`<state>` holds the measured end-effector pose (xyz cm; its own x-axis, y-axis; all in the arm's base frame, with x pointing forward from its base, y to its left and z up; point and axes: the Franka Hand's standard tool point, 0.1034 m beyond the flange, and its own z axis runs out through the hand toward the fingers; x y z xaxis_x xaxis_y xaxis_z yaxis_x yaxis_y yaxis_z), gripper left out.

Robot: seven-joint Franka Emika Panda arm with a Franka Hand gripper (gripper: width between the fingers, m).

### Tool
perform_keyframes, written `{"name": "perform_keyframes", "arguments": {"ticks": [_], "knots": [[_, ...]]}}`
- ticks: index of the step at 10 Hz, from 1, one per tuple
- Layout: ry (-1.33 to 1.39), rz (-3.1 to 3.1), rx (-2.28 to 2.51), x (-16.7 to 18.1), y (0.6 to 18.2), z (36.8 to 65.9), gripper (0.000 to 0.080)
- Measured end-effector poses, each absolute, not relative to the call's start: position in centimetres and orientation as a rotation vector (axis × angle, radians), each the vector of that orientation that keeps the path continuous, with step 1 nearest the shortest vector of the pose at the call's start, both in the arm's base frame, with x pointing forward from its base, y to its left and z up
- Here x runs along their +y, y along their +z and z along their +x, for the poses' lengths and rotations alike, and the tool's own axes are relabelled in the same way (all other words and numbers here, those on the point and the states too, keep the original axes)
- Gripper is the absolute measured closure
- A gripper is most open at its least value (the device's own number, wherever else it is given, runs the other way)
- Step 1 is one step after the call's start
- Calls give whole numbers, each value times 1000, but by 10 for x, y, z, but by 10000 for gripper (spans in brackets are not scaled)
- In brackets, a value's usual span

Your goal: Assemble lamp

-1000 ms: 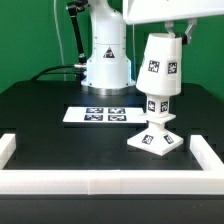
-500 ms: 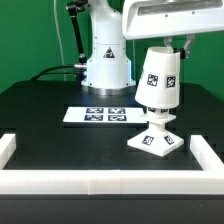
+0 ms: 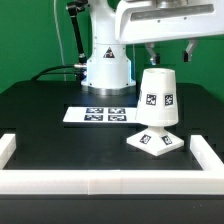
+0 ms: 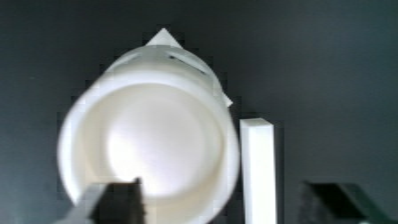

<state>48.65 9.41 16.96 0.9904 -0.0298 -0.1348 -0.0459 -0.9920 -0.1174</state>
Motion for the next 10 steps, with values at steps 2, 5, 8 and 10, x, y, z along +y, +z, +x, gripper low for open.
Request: {"name": "perform_keyframes", "arguments": {"ticks": [2, 5, 8, 10], "knots": [[203, -3015, 24, 81, 174, 481, 199], [236, -3035, 20, 66, 182, 471, 106], [241, -3035, 20, 66, 181, 471, 101], [241, -3035, 20, 66, 181, 471, 101]]}}
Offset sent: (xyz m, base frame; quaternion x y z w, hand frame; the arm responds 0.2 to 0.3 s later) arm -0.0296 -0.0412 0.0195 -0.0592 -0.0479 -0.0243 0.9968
